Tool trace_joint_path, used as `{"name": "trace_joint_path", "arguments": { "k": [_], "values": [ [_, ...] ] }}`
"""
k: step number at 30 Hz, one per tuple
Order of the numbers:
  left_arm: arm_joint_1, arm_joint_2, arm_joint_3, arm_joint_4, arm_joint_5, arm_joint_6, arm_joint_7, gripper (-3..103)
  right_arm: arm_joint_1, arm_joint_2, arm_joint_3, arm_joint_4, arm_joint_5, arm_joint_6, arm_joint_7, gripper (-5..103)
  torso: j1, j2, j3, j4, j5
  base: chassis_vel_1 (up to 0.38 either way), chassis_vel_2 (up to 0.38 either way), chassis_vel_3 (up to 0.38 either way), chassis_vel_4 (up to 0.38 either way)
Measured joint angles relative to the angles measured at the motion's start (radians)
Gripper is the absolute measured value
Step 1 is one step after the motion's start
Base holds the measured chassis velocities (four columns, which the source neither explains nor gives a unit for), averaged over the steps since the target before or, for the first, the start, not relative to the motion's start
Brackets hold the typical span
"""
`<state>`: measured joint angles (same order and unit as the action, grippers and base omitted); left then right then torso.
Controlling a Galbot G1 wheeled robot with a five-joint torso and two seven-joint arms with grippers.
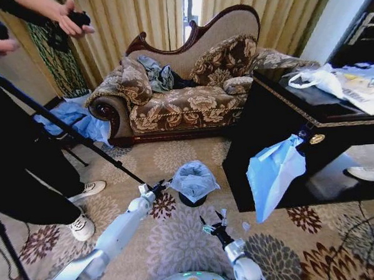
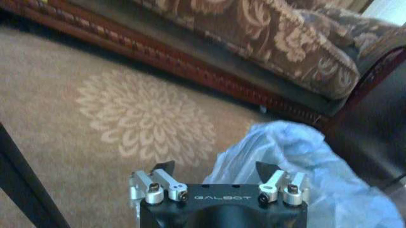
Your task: Place a garbage bag over the trash bin.
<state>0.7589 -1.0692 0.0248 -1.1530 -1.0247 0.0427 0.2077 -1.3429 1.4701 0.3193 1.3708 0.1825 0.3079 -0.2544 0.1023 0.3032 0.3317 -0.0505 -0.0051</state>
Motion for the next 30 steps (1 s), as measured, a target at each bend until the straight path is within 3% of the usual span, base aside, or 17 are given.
{"name": "trace_joint_path", "arguments": {
  "k": [1, 7, 11, 17, 18, 20, 21, 28, 29, 30],
  "values": [
    [0.012, 0.012, -0.011, -0.027, 0.006, 0.000, 0.000, 94, 0.012, 0.009, -0.005, -0.008, -0.008, -0.005, 0.012, 100, 0.000, 0.000, 0.000, 0.0003, 0.0001, 0.000, 0.000, 0.000, 0.000],
    [0.065, 0.062, -0.074, -0.168, 0.054, -0.014, -0.001, 100, 0.041, 0.037, -0.024, -0.007, 0.001, -0.042, 0.053, 100, 0.000, 0.000, 0.000, 0.0002, 0.0002, 0.000, 0.000, 0.000, 0.000],
    [0.101, 0.110, -0.113, -0.306, 0.055, -0.021, -0.042, 103, 0.077, 0.062, -0.038, -0.011, 0.014, -0.071, 0.086, 101, 0.000, 0.000, 0.000, 0.0002, 0.0001, 0.000, 0.000, 0.000, 0.000],
    [0.107, 0.129, -0.128, -0.370, 0.027, -0.025, -0.076, 99, 0.117, 0.077, -0.062, -0.049, 0.034, -0.099, 0.099, 96, 0.000, 0.000, 0.000, 0.0000, 0.0002, 0.000, 0.000, 0.000, 0.000],
    [0.104, 0.132, -0.128, -0.375, 0.021, -0.025, -0.082, 98, 0.133, 0.082, -0.061, -0.065, 0.034, -0.102, 0.102, 86, 0.000, 0.000, 0.000, 0.0001, 0.0001, 0.000, 0.000, 0.000, 0.000],
    [0.100, 0.135, -0.127, -0.377, 0.016, -0.025, -0.084, 98, 0.148, 0.086, -0.059, -0.081, 0.034, -0.103, 0.106, 86, 0.000, 0.000, 0.000, 0.0001, 0.0001, 0.000, 0.000, 0.000, 0.000],
    [0.099, 0.135, -0.126, -0.378, 0.014, -0.025, -0.085, 98, 0.153, 0.088, -0.058, -0.085, 0.034, -0.103, 0.107, 76, 0.000, 0.000, 0.000, 0.0001, 0.0001, 0.000, 0.000, 0.000, 0.000],
    [0.091, 0.134, -0.124, -0.380, 0.002, -0.025, -0.091, 98, 0.209, 0.104, -0.044, -0.138, 0.019, -0.112, 0.123, 71, 0.000, 0.000, 0.000, 0.0002, 0.0001, 0.000, 0.000, 0.000, 0.000],
    [0.089, 0.134, -0.123, -0.379, -0.001, -0.025, -0.092, 97, 0.214, 0.104, -0.045, -0.147, 0.015, -0.115, 0.124, 54, 0.000, 0.000, 0.000, 0.0001, 0.0001, 0.000, 0.000, 0.000, 0.000],
    [0.087, 0.133, -0.123, -0.378, -0.005, -0.025, -0.092, 97, 0.218, 0.104, -0.045, -0.157, 0.006, -0.119, 0.125, 49, 0.000, 0.000, 0.000, 0.0000, 0.0002, 0.000, 0.000, 0.000, 0.000]
  ]
}}
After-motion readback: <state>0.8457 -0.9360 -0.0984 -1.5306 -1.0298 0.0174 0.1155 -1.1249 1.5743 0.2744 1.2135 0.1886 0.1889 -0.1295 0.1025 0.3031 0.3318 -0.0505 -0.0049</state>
